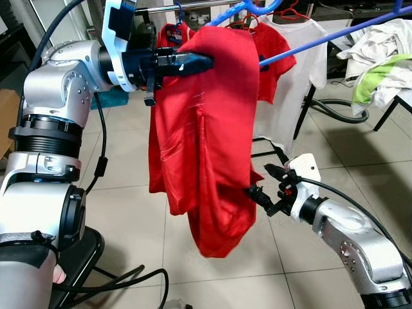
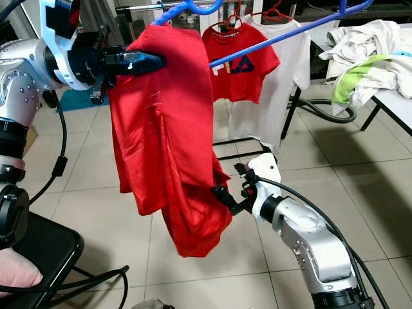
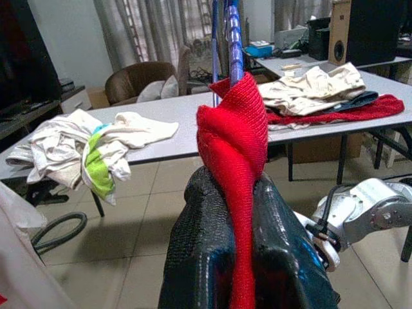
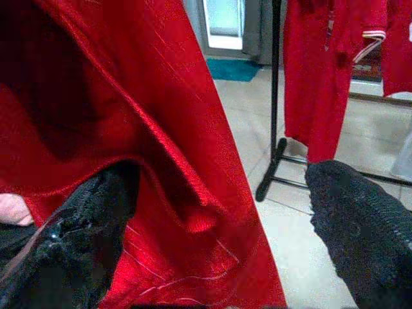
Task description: Hang hanger
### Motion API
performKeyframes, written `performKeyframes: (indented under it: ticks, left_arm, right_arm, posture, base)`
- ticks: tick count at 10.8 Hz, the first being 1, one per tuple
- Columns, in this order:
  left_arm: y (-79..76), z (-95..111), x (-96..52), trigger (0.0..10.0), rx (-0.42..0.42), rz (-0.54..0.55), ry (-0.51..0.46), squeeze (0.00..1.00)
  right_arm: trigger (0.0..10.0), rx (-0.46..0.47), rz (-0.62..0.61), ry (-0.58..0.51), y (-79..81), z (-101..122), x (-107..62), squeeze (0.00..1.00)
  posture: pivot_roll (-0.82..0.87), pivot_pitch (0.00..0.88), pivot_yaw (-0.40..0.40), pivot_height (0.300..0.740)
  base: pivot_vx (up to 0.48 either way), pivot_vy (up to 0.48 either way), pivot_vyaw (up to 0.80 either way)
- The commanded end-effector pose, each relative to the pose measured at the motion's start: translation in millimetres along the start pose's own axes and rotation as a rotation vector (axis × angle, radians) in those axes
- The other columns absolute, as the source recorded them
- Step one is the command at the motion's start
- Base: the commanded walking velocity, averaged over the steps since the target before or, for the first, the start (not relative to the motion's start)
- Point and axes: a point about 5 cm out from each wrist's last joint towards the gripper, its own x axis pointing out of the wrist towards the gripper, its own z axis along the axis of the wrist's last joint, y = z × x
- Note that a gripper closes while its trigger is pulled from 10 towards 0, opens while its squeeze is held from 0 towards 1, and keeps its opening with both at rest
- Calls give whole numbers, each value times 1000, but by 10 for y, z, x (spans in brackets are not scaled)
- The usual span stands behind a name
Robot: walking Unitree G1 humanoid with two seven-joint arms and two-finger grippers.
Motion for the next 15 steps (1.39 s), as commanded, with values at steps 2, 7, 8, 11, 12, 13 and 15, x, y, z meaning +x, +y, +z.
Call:
performKeyframes:
  ticks: [2,7,8,11,12,13,15]
  left_arm:
    - [-20,115,-6,0,36,-7,-26,0]
    - [-19,108,-8,0,32,-2,-18,0]
    - [-20,96,-5,0,32,-1,-15,0]
    - [-23,86,-28,0,36,6,-11,0]
    - [-15,81,-44,0,37,10,-10,0]
    - [-15,68,-50,0,40,13,-6,0]
    - [-29,53,-60,0,38,12,-5,0]
  right_arm:
    - [4431,15,19,-50,55,64,51,0]
    - [0,61,61,-77,127,61,102,0]
    - [0,62,60,-80,119,61,102,0]
    - [0,65,57,-86,110,66,106,0]
    - [0,65,56,-89,99,74,114,0]
    - [0,64,55,-91,92,80,121,0]
    - [0,67,57,-92,89,81,120,0]
  posture:
    - [-8,0,127,740]
    - [-4,0,130,740]
    - [-4,0,129,740]
    - [-8,0,124,740]
    - [-10,0,122,740]
    - [-10,0,122,740]
    - [-12,0,119,740]
  base:
    - [0,0,0]
    - [0,0,0]
    - [0,0,0]
    - [0,0,0]
    - [0,0,0]
    - [0,0,0]
    - [0,0,0]
